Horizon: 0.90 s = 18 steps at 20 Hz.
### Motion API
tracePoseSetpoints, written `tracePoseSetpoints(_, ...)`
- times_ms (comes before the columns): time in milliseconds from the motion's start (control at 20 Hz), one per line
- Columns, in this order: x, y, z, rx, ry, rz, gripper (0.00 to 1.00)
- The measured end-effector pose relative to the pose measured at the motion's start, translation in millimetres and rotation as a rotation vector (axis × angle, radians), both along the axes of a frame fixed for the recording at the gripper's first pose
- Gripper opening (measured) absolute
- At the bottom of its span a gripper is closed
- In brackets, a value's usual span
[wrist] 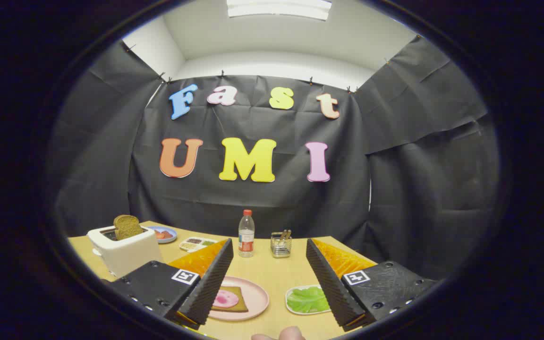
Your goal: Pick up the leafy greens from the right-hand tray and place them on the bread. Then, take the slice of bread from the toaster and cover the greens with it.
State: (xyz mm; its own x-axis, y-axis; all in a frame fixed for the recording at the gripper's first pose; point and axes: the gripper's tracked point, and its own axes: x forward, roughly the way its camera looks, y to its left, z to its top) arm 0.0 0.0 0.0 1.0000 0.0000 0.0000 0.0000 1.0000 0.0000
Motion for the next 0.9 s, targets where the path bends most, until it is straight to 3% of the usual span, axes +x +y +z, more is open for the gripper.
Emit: tracePoseSetpoints(900, 1, 10, 7, -0.008, -0.025, 0.018, 0.95)
